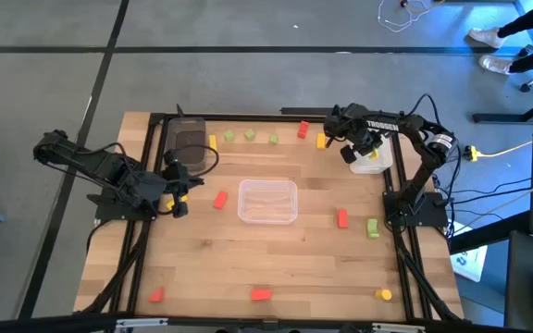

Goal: Sort & place blocks by color
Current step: Put the yellow block into the white bin

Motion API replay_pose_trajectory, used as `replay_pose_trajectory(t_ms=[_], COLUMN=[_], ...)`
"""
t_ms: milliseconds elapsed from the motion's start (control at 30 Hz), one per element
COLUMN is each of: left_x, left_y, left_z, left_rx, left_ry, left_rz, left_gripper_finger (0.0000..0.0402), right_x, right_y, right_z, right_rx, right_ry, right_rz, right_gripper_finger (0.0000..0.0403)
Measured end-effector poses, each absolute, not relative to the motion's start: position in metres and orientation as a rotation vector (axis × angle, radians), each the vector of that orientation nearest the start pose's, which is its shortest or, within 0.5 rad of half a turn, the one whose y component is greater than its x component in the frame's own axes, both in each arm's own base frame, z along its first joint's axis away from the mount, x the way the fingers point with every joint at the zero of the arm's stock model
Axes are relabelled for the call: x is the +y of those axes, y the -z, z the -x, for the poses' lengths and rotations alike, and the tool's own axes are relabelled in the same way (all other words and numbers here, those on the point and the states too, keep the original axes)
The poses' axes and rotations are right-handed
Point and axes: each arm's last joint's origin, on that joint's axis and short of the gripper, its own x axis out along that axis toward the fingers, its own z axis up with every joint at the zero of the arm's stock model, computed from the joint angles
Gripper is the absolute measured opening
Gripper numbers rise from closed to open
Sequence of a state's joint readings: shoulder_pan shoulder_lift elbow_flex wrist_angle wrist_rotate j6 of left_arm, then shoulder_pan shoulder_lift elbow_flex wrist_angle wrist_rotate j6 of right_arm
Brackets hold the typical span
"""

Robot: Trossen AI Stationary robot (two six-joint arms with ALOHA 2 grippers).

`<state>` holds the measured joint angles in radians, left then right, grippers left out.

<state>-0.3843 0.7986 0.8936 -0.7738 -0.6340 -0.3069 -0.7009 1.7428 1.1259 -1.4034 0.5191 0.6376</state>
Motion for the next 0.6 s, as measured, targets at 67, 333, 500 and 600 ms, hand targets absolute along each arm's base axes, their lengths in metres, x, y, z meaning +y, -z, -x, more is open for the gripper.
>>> replay_pose_trajectory(t_ms=[67,333,500,600], left_x=[-0.0384,-0.0384,-0.0384,-0.0383], left_y=[-0.3184,-0.3184,-0.3185,-0.3185], left_z=[-0.1408,-0.1407,-0.1408,-0.1408], left_rx=[0.548,0.547,0.546,0.546], left_ry=[-0.326,-0.328,-0.331,-0.331], left_rz=[-0.035,-0.036,-0.031,-0.030], left_gripper_finger=[0.0018,0.0018,0.0010,0.0006], right_x=[-0.1777,-0.1749,-0.1751,-0.1769], right_y=[-0.1843,-0.1783,-0.1786,-0.1772], right_z=[-0.1861,-0.1807,-0.1810,-0.1831], right_rx=[1.804,1.852,1.850,1.841], right_ry=[1.415,1.393,1.395,1.353], right_rz=[-0.540,-0.527,-0.527,-0.507], right_gripper_finger=[0.0071,0.0070,0.0071,0.0071])
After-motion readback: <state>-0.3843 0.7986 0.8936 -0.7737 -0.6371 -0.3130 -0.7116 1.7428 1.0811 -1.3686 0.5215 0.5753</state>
